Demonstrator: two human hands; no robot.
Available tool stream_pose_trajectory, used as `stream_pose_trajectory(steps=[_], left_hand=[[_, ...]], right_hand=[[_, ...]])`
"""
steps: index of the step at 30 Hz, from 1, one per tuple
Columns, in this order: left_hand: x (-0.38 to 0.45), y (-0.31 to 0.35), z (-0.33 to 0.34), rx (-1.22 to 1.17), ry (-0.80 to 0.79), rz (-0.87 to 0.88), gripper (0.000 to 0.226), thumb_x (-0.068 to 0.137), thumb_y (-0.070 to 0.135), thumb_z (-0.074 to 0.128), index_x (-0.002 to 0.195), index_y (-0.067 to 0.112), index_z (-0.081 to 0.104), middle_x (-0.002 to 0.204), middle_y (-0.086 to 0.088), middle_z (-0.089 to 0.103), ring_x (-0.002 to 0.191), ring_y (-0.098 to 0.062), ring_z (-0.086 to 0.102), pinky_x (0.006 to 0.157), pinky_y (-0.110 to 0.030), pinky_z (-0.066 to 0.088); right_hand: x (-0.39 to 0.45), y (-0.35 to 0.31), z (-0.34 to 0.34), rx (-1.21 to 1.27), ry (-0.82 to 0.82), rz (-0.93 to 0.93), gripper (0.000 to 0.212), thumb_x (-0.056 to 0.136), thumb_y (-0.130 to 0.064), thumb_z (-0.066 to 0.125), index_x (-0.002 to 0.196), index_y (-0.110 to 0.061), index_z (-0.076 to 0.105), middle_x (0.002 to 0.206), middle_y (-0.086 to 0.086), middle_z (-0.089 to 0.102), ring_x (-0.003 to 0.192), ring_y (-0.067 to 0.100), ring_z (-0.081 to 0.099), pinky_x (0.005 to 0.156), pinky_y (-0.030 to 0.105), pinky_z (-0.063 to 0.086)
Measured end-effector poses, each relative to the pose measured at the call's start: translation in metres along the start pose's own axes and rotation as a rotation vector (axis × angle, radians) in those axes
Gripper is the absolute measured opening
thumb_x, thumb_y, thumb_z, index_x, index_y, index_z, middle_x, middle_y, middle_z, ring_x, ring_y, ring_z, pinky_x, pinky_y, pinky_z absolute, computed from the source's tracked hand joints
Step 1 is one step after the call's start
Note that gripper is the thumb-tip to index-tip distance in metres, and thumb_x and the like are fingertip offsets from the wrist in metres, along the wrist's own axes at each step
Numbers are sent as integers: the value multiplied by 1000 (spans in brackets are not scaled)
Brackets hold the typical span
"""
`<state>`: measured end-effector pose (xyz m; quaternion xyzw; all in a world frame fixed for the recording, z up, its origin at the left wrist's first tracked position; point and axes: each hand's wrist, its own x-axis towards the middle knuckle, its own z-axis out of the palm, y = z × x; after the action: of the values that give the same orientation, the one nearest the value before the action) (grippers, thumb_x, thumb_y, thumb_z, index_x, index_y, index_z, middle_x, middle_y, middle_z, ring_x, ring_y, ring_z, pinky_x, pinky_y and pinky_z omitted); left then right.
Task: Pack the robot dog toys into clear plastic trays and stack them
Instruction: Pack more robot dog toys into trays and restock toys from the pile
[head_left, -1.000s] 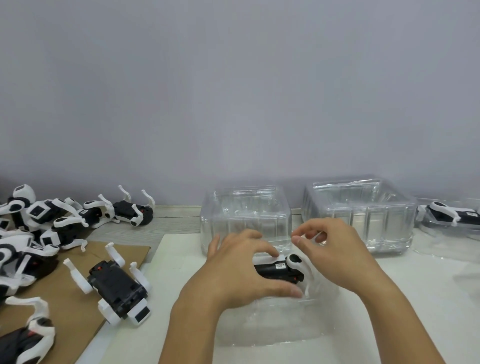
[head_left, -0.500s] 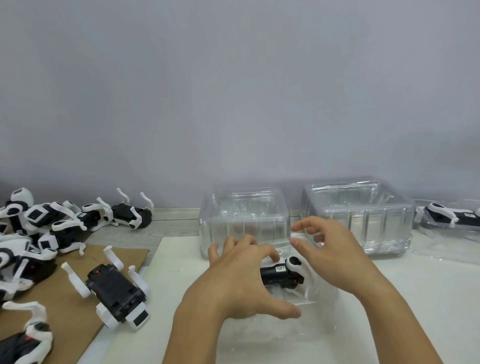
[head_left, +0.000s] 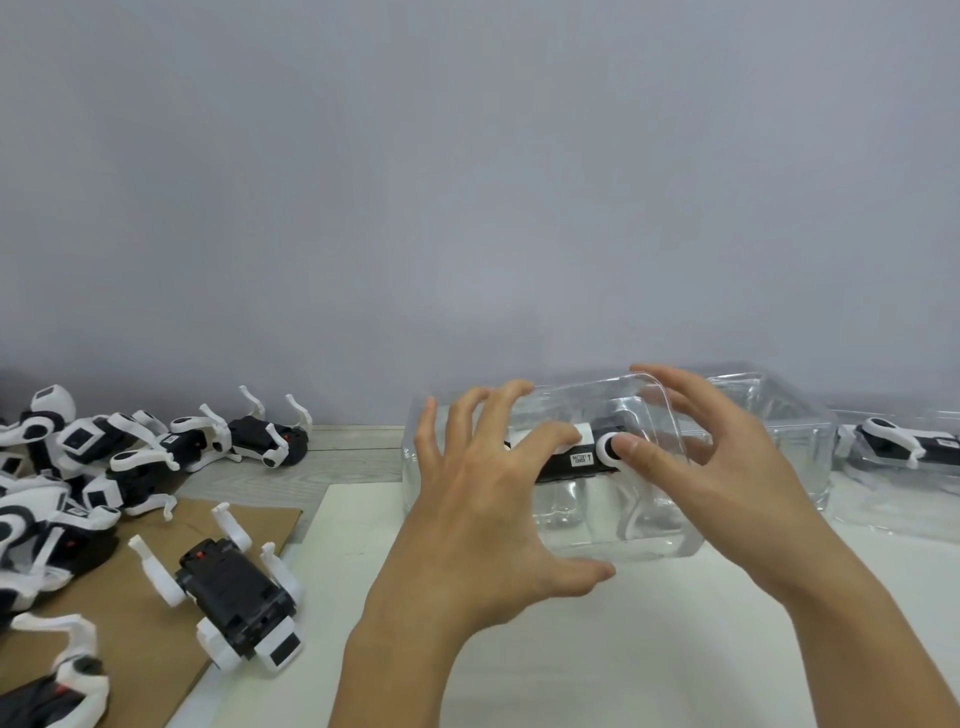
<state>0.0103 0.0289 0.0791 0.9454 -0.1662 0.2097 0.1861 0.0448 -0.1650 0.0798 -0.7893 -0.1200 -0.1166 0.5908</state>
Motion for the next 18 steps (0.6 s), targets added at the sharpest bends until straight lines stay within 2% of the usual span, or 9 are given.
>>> stream_pose_trajectory(steps=[3, 8, 10, 14, 16, 18], left_hand=[[1, -1, 3, 17, 41, 18, 78, 53, 75, 71, 121, 47, 44, 153, 17, 17, 146, -12, 8, 120, -48, -13], [1, -3, 4, 10, 87, 25, 75, 55, 71, 75, 120, 45, 48, 155, 15, 17, 149, -15, 7, 120, -45, -16], [1, -2, 5, -4, 89, 22, 75, 55, 71, 76, 120, 45, 49, 155, 15, 16, 149, -14, 7, 120, -46, -15], [1, -3, 6, -14, 99, 14, 75, 55, 72, 73, 121, 46, 49, 154, 15, 18, 148, -13, 8, 121, -47, -12], [0, -2, 5, -51, 118, 7, 74, 54, 74, 69, 119, 46, 49, 154, 15, 20, 148, -12, 10, 121, -48, -9], [-1, -1, 5, -120, 140, -10, 72, 52, 75, 65, 116, 46, 50, 152, 17, 22, 146, -6, 9, 121, -48, -4]], right_hand=[[1, 2, 4, 46, 38, -62, 55, 82, -28, 78, 124, -55, 55, 130, -21, 57, 115, 8, 62, 91, 31, 52], [2, 4, 7, 83, 71, -113, 55, 81, -26, 77, 123, -55, 56, 129, -25, 57, 111, -1, 62, 84, 21, 49], [1, 4, 7, 88, 72, -128, 55, 82, -25, 77, 123, -55, 56, 126, -29, 58, 109, -4, 62, 84, 20, 48], [3, 4, 8, 111, 73, -157, 56, 81, -20, 78, 125, -48, 58, 116, -40, 58, 103, -12, 62, 74, 6, 48], [3, 3, 7, 118, 85, -167, 54, 80, -26, 78, 126, -46, 59, 117, -38, 59, 104, -14, 60, 74, -1, 43], [3, 3, 6, 144, 107, -179, 49, 79, -39, 72, 126, -45, 61, 119, -32, 63, 106, -14, 59, 76, -1, 43]])
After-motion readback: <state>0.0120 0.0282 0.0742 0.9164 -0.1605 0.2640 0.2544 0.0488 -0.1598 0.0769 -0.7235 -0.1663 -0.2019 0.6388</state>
